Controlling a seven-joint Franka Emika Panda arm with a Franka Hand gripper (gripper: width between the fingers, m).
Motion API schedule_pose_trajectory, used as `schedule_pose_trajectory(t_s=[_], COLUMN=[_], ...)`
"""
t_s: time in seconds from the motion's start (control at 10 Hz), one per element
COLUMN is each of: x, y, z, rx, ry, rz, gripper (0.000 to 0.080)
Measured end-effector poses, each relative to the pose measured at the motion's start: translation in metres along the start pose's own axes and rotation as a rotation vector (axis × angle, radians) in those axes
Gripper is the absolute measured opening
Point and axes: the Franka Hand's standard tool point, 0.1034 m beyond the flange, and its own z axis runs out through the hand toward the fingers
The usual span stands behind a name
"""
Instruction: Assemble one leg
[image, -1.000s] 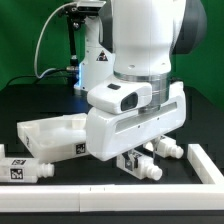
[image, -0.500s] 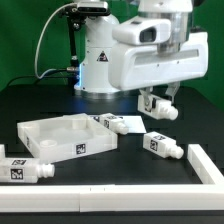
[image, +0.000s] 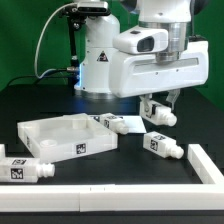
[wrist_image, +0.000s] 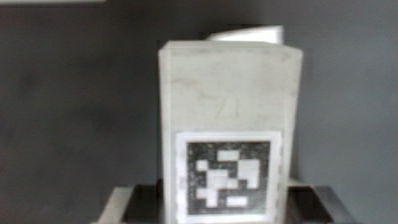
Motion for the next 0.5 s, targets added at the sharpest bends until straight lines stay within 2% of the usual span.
schedule_pose_trajectory(t_s=[0.1, 0.2, 0.5], x=[-0.017, -0.028, -0.026], y=[-0.023, -0.035, -0.032], z=[0.003, 0.009, 0.01], rx=[-0.003, -0.004, -0.004], ry=[0.012, 0.02, 0.021], rz=[0.039, 0.049, 0.051], gripper=[0.0284, 0.0284, 0.0284])
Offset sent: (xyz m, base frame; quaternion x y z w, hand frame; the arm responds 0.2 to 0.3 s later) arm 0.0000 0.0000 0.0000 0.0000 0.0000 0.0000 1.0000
